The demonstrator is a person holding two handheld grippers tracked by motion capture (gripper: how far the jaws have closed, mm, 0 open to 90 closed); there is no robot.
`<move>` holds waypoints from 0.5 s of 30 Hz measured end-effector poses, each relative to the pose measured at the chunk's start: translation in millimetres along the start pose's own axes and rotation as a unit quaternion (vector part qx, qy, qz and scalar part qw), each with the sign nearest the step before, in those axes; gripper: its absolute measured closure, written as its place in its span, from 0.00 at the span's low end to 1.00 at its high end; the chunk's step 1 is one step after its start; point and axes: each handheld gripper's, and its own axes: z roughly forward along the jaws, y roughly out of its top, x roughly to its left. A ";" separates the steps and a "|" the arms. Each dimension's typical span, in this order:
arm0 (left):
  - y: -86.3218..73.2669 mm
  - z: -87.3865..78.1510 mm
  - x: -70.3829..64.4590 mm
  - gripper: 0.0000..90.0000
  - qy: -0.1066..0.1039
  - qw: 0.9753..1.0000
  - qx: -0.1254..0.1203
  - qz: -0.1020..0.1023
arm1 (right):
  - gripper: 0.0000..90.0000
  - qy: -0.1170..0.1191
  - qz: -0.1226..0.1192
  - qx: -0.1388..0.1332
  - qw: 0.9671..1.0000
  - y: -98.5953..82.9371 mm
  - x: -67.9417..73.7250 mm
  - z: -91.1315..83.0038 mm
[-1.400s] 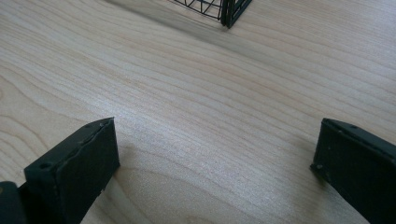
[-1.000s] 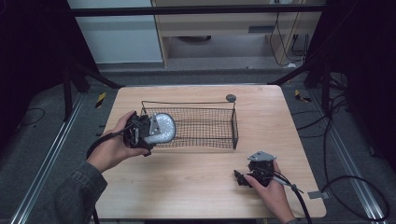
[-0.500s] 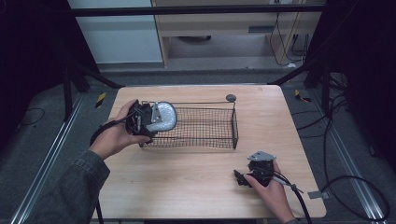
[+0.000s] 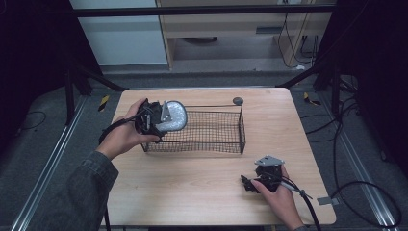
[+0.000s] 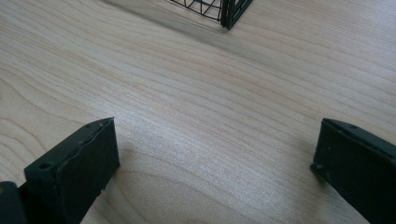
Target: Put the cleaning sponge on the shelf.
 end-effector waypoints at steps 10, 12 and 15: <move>0.6 6.5 1.4 0.13 -0.001 1.000 0.002 0.004 | 0.00 0.000 0.000 0.000 1.000 0.1 0.0 0.1; 1.1 10.6 2.8 0.13 0.000 1.000 0.001 0.007 | 0.00 0.000 0.000 0.001 1.000 0.2 0.0 0.2; 2.9 15.5 3.8 0.13 -0.003 1.000 0.000 0.012 | 0.00 0.000 0.000 0.001 1.000 0.2 0.1 0.2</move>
